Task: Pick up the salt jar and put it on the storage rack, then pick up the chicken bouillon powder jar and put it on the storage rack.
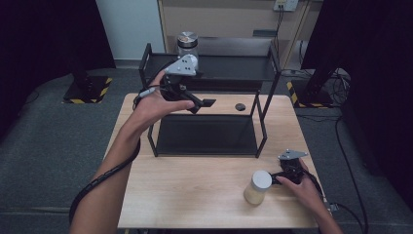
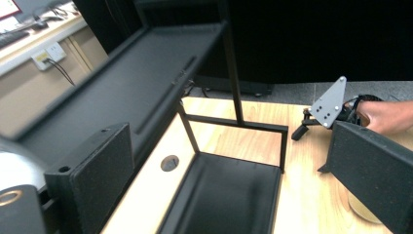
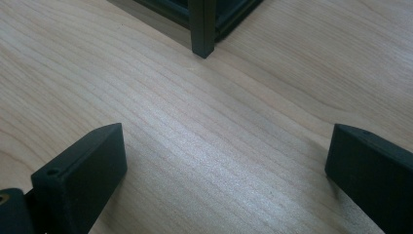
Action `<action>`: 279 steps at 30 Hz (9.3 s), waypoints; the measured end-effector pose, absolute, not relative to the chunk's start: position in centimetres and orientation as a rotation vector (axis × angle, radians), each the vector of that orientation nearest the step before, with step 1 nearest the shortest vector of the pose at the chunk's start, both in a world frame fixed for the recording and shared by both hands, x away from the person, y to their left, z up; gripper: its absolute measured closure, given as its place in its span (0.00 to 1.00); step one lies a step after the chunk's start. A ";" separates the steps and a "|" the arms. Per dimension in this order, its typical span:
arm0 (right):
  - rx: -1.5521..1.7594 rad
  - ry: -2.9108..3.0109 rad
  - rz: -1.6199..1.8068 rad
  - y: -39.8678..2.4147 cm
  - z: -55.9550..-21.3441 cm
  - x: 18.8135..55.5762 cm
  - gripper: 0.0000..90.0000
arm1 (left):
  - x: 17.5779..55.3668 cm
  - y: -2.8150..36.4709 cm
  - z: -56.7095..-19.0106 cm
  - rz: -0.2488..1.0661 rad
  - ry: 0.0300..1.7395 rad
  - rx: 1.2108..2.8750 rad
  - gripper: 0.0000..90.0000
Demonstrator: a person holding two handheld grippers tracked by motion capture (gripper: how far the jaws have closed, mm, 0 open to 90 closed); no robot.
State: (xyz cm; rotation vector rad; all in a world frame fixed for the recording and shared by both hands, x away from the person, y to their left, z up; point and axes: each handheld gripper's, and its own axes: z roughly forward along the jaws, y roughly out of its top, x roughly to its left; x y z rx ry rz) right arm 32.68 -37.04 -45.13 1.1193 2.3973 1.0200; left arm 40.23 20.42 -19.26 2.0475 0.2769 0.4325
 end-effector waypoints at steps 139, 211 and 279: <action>0.981 2.501 1.139 -39.3 -41.3 23.3 0.08 | 29.6 23.8 -44.2 0.347 0.916 2.225 0.00; 0.553 2.428 1.584 -36.4 -39.1 29.0 0.40 | 29.3 23.5 -44.2 0.358 0.938 2.220 0.00; 0.424 2.519 1.604 -33.3 -15.3 41.3 0.40 | 29.6 23.3 -44.2 0.351 0.931 2.222 0.00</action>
